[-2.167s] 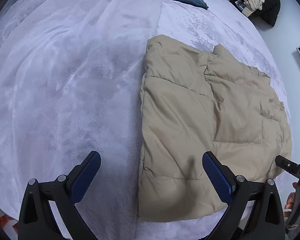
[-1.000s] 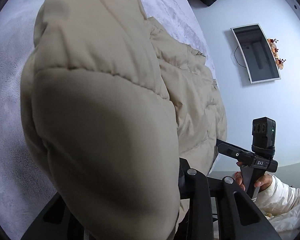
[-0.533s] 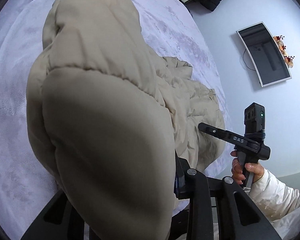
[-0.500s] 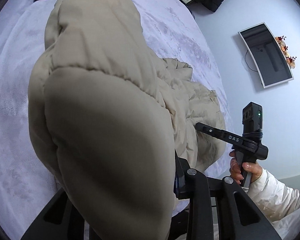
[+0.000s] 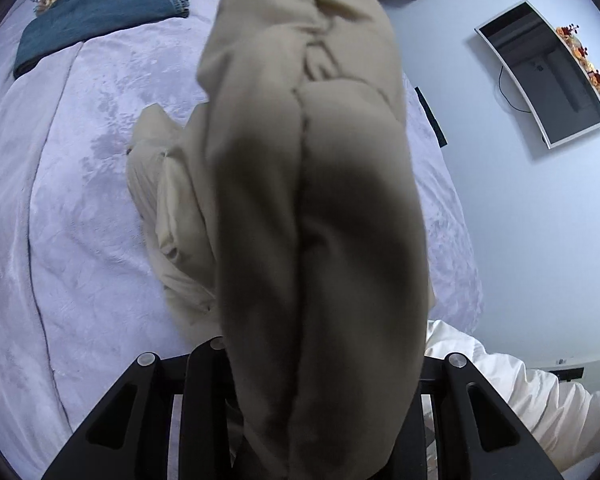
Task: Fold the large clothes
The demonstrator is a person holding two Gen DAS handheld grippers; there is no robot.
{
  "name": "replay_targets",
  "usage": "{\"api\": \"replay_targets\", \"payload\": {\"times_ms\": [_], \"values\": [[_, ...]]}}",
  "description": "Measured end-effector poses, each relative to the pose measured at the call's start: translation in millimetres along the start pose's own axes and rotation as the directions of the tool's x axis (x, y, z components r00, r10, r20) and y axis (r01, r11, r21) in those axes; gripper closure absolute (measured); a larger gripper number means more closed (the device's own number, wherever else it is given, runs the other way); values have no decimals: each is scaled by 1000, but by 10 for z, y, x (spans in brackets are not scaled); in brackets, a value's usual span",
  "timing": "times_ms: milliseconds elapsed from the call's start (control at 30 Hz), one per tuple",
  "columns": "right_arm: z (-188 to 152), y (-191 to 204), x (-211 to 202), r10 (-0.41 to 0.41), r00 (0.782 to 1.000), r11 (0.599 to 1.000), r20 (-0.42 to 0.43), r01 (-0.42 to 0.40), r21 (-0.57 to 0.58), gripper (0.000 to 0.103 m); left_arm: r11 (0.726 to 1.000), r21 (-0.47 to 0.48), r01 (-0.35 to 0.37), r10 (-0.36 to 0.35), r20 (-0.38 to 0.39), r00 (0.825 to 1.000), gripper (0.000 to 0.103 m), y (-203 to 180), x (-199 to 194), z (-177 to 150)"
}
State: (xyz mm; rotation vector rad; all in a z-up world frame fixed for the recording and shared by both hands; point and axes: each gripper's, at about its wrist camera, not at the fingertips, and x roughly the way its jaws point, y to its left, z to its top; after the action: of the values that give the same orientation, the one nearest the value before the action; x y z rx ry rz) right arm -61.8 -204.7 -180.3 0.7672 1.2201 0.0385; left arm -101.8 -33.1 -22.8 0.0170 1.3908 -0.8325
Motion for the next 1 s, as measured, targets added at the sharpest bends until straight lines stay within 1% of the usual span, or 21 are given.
{"api": "replay_targets", "payload": {"times_ms": [100,200,233,267,333,367,400,433,467,500,533,567,667,700,733,800,833,867,900,933,1000], "values": [[45,-141,-82,89,995,995,-34,-87,58,103,1000,18,-11,11,-21,1000,69,-254,154,96],[5,-310,-415,126,992,989,-11,-125,80,103,999,39,-20,22,-55,998,67,-519,332,196],[-42,-379,-551,129,992,988,6,-130,82,103,999,41,-13,16,-70,997,56,-562,405,250],[-105,-478,-711,131,991,987,27,-133,93,103,999,34,4,-1,-78,997,42,-616,471,276],[-256,-689,-1000,127,990,983,68,-135,124,101,999,17,27,-25,-87,996,31,-671,610,401],[-339,-797,-1126,121,989,981,89,-133,142,101,999,15,51,-49,-96,994,29,-665,664,441],[-425,-903,-1238,115,987,978,110,-132,164,101,997,11,80,-78,-113,990,28,-722,778,477],[-531,-1030,-1357,106,985,972,134,-131,194,101,993,3,116,-115,-130,985,28,-721,860,567],[-617,-1128,-1441,99,983,967,152,-131,217,101,985,-4,174,-173,-159,972,28,-755,993,597],[-699,-1220,-1512,91,981,962,169,-131,240,100,974,-8,227,-225,-186,956,28,-790,1118,625],[-778,-1304,-1569,84,980,956,182,-130,262,100,959,-6,285,-279,-216,936,28,-826,1244,641],[-856,-1378,-1611,78,978,950,192,-131,283,100,946,6,325,-314,-245,917,28,-863,1396,649],[-1042,-1504,-1678,64,976,936,209,-132,327,100,941,32,336,-318,-252,914,28,-890,1753,745],[-1098,-1518,-1703,60,975,932,215,-132,338,100,943,35,332,-314,-246,917,28,-925,1867,772],[-1166,-1522,-1745,48,974,928,221,-125,350,100,948,37,316,-298,-238,924,28,-924,1943,774],[-1284,-1506,-1857,24,972,924,235,-112,366,99,954,90,286,-259,-230,938,28,-960,2017,741],[-1351,-1475,-1937,20,968,924,250,-113,364,90,956,118,268,-237,-224,945,28,-1032,2048,726],[-1413,-1433,-2030,22,963,928,269,-120,354,80,956,138,260,-226,-223,948,28,-1059,2120,653],[-1491,-1363,-2140,29,956,933,292,-131,336,46,955,157,253,-216,-221,951,28,-1084,2169,566],[-1547,-1317,-2225,34,950,936,311,-139,323,24,954,171,245,-205,-219,954,28,-1232,2257,656],[-1631,-1171,-2348,79,941,943,328,-178,283,22,955,184,233,-193,-209,959,28,-1255,2242,616]]}}
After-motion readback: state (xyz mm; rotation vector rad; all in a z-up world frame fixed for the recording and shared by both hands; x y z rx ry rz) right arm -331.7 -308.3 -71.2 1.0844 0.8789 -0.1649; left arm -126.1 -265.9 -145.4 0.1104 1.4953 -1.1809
